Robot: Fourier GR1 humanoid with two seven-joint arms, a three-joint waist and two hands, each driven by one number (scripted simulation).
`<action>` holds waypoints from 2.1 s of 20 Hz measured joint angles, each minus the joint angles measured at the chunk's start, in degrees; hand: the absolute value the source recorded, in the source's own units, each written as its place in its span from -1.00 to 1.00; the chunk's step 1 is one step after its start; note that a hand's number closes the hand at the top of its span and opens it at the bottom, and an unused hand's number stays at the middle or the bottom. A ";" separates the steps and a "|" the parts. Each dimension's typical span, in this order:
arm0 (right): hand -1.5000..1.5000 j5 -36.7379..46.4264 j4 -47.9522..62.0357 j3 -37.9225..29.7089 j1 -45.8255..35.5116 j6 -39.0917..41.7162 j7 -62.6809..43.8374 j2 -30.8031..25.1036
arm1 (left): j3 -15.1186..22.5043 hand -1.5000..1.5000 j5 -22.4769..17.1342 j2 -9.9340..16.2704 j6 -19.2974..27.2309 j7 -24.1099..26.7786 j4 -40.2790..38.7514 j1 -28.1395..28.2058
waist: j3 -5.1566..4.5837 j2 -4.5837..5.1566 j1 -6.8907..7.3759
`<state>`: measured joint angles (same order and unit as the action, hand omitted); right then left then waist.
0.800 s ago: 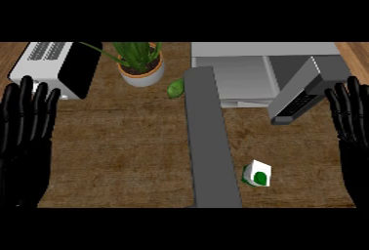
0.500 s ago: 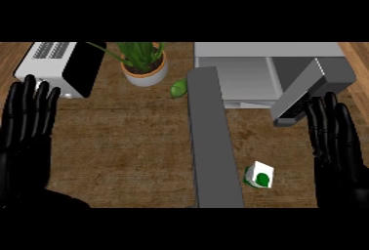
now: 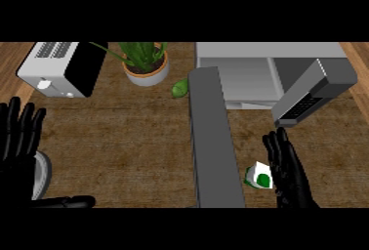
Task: Pick up the milk, place it into the microwave and close the microwave
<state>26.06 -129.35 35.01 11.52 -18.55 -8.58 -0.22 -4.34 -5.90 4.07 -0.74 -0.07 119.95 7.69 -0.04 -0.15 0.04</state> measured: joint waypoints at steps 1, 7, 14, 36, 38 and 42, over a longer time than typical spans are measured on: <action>-1.00 1.50 0.29 1.62 1.41 -1.23 0.44 0.05 | 0.00 -1.00 -0.36 0.00 -0.38 -0.23 1.43 1.44 | 0.00 -0.03 0.01; -1.00 7.28 0.16 6.26 5.75 -6.89 -0.66 -1.04 | -3.35 -1.00 -4.99 1.29 -4.25 0.34 4.50 6.78 | 0.02 -0.03 0.05; -1.00 3.97 3.92 4.23 7.75 -10.33 2.81 -2.95 | -7.54 -1.00 -9.56 2.04 -7.81 -0.93 9.69 11.38 | 0.04 0.03 0.14; -1.00 -22.31 30.15 -14.49 10.72 -10.05 30.81 -5.84 | -16.15 -1.00 -17.15 -0.19 -16.84 -1.06 13.25 18.99 | 0.06 0.01 0.13; -1.00 -23.44 32.78 -15.74 10.16 -9.37 32.55 -5.66 | -17.46 -1.00 -17.67 -0.35 -17.89 -0.60 12.68 19.05 | 0.05 0.01 0.15; -1.00 -27.00 37.92 -19.05 10.14 -5.81 37.79 -6.61 | -17.79 -1.00 -17.28 -1.24 -18.96 -0.37 12.44 18.66 | 0.05 0.05 0.09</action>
<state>-0.94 -91.43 15.96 21.66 -24.36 29.21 -6.83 -22.13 -23.18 2.82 -19.70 -0.45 132.39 26.34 0.01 -0.10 0.13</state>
